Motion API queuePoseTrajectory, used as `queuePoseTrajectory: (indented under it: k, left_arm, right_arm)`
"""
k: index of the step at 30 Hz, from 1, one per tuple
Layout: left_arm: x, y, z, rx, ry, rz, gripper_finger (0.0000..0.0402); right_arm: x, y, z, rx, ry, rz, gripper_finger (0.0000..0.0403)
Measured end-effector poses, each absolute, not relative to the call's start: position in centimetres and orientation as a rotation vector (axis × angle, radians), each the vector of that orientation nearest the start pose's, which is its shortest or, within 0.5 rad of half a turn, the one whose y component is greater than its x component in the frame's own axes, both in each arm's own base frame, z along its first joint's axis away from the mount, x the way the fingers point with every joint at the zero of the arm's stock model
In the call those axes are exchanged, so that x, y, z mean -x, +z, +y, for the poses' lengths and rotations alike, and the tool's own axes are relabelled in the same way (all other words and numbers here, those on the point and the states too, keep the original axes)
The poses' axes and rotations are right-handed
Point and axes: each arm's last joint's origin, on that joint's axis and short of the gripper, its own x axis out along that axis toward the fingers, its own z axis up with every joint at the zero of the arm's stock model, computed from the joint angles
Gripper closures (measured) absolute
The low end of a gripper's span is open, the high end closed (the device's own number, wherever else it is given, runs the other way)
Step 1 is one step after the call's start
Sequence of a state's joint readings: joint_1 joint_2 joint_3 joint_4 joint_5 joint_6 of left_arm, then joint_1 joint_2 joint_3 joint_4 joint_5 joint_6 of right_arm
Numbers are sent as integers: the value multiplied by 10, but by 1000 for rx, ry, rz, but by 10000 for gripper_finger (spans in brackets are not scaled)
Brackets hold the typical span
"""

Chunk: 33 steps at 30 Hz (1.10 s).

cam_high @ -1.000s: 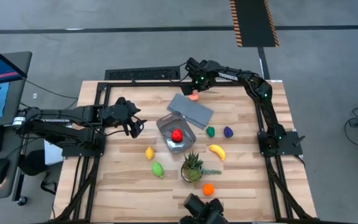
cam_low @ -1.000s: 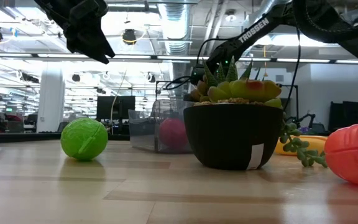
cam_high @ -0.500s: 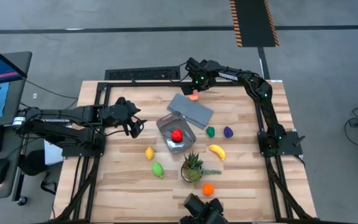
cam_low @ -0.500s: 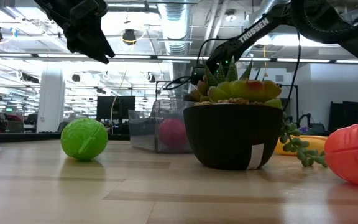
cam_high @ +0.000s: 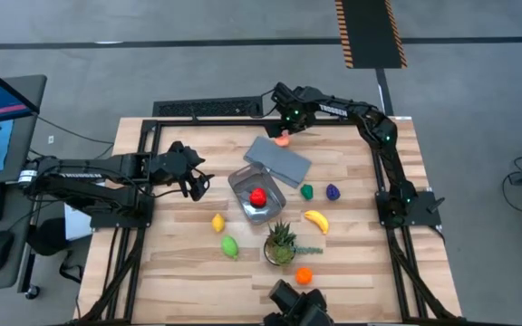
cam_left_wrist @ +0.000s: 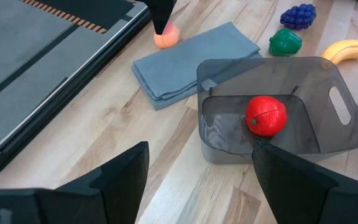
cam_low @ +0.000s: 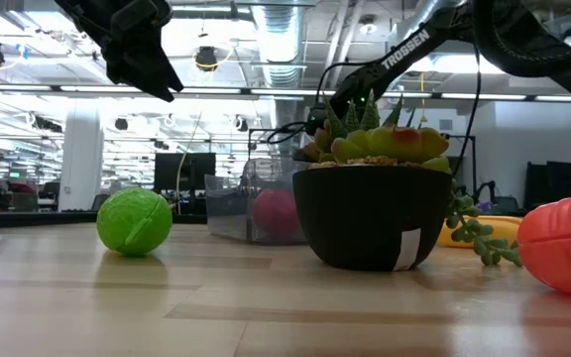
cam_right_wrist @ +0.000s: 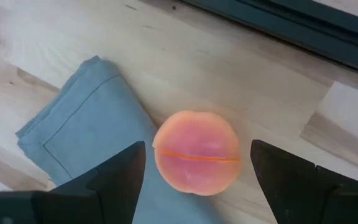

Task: Pick and placing Produce into tupperware
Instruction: Put the pink peach into the black bin

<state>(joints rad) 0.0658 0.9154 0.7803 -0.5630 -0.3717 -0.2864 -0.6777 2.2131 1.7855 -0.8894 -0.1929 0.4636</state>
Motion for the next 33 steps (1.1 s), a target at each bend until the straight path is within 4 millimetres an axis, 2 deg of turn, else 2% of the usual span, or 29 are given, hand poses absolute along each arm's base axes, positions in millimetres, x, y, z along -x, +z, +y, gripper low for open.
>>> queuePoseTrajectory:
  k: [13,29,33]
  left_arm:
    - [-181,278,22,171,508,629,129]
    - [-181,278,22,172,508,629,129]
    - [-181,278,22,172,508,629,129]
  right_arm:
    - [-348,171,-275,-941,-746,1179,90]
    - [-347,171,-277,-914,-748,1184,101]
    - [-345,164,-275,-923,-752,1199,101]
